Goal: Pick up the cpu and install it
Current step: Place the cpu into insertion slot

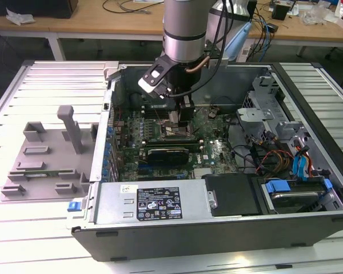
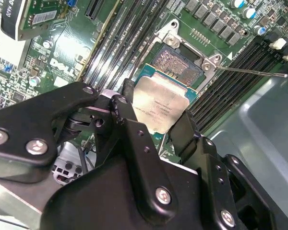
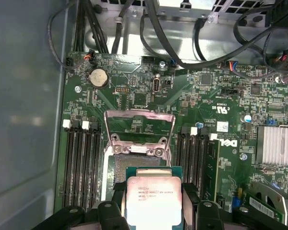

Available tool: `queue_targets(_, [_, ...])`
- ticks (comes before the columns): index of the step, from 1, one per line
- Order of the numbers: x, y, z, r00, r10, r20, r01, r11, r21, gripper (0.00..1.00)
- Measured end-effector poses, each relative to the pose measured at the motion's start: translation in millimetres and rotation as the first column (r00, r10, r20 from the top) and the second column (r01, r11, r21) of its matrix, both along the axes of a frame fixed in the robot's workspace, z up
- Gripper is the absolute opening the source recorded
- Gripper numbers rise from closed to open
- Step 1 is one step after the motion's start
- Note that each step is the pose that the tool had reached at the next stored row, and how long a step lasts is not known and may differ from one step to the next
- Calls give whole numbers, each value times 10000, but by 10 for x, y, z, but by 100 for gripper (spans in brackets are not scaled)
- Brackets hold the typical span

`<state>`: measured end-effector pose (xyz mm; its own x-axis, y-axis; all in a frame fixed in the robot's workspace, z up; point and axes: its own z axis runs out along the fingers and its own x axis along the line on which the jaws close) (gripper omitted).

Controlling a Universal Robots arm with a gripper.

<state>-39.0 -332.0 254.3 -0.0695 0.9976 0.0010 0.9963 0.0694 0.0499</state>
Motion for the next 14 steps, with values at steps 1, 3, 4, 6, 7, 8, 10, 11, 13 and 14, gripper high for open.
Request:
queue_targets(1, [0,0,-3,10000,0,9,0,10000,-2,55])
queue_targets(3, [0,0,-17,10000,1,41,-1,10000,-2,55])
queue_targets(4, [0,-1,-23,10000,0,55,0,10000,-4,55])
queue_targets(6, [0,0,-28,10000,1,65,-1,10000,-3,55])
queue_targets(7, [0,0,-29,10000,1,65,-1,10000,-2,55])
queue_targets(8, [0,0,-35,10000,-1,71,1,10000,0,55])
queue_targets(10, [0,0,-46,10000,-10,73,10,10000,-2,55])
queue_targets(11, [0,0,-51,10000,-10,78,10,10000,-1,55])
queue_targets(13, [0,0,-70,9999,-22,100,22,10000,-2,55])
queue_targets(14, [-3,1,-79,9999,-27,106,27,10000,-3,55])
